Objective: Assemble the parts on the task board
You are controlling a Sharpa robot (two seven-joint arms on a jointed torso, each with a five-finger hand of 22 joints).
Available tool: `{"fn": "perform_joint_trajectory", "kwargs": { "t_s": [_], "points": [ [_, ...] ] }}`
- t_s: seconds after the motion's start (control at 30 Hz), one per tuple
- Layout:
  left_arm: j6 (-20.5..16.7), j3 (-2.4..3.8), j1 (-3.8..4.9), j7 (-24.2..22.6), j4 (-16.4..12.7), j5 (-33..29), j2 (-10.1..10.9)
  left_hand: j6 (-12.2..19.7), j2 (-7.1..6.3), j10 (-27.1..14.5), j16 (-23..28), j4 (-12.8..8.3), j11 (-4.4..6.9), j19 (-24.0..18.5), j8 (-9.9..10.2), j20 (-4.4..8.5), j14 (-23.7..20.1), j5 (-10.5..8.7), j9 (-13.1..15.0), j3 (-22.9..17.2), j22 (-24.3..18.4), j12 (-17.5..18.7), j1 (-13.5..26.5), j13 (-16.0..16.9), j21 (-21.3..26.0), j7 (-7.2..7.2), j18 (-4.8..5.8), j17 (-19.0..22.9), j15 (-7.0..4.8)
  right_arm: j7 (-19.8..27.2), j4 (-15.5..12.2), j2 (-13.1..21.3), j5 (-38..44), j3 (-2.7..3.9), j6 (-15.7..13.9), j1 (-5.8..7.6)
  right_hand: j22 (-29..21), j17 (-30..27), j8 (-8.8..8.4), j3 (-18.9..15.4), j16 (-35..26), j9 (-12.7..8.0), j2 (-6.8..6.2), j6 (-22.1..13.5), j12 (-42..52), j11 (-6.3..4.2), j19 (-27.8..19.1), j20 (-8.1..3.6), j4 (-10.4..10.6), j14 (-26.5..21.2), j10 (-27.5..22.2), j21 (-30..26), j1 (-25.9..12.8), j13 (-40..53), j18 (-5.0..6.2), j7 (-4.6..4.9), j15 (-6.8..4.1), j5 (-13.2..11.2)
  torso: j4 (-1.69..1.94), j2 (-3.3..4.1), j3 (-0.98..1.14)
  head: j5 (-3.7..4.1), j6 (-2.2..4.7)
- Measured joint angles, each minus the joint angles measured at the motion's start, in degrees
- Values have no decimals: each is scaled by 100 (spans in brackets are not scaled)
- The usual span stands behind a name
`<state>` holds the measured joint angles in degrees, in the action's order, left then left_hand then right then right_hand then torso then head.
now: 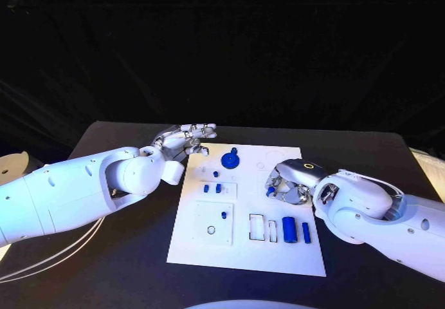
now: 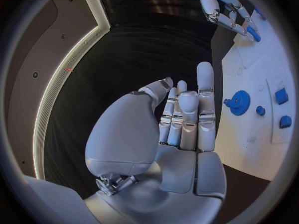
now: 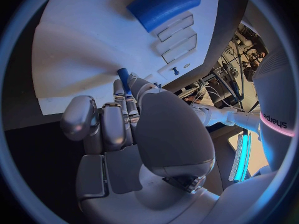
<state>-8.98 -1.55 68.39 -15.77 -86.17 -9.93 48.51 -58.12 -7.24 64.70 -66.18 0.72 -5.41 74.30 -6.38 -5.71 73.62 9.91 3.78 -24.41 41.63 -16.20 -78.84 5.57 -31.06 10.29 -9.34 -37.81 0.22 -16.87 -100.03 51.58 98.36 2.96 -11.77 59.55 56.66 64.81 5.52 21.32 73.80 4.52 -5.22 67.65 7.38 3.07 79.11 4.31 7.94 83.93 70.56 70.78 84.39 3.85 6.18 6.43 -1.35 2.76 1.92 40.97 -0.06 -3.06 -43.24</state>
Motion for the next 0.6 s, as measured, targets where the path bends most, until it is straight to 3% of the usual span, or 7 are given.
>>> {"fn": "perform_joint_trajectory", "kwargs": {
  "t_s": [0.2,0.37,0.6],
  "points": [
    [1,0,0,2,0,1,4,0,0,0,0,0,0,0,0,0,0,0,0,0,0,0,0,0,0,0,0,0,0,28,-158,146,-72,4,-180,12,0,0,0,10,0,0,-2,0,-21,-31,0,0,58,20,31,0,-5,0,0,0,-20,-14,2,-2,-3,5,8],
    [1,0,0,4,2,1,4,0,0,0,0,0,0,0,0,0,-20,0,0,0,0,0,0,0,0,0,0,5,20,127,-387,255,-336,24,-378,38,21,31,0,41,32,41,-84,0,-78,-49,0,0,108,20,51,0,-89,-2,0,0,-20,-14,-1,-4,-5,2,20],
    [5,0,0,4,-2,1,-6,0,0,0,0,0,0,0,0,0,-20,0,0,0,-1,0,0,-1,0,0,0,5,20,307,-800,167,-664,31,-579,31,26,36,-37,53,32,64,-112,0,-109,-23,20,-20,116,20,35,0,-118,-7,0,0,-20,4,-1,-2,0,-19,22]
  ]
}}
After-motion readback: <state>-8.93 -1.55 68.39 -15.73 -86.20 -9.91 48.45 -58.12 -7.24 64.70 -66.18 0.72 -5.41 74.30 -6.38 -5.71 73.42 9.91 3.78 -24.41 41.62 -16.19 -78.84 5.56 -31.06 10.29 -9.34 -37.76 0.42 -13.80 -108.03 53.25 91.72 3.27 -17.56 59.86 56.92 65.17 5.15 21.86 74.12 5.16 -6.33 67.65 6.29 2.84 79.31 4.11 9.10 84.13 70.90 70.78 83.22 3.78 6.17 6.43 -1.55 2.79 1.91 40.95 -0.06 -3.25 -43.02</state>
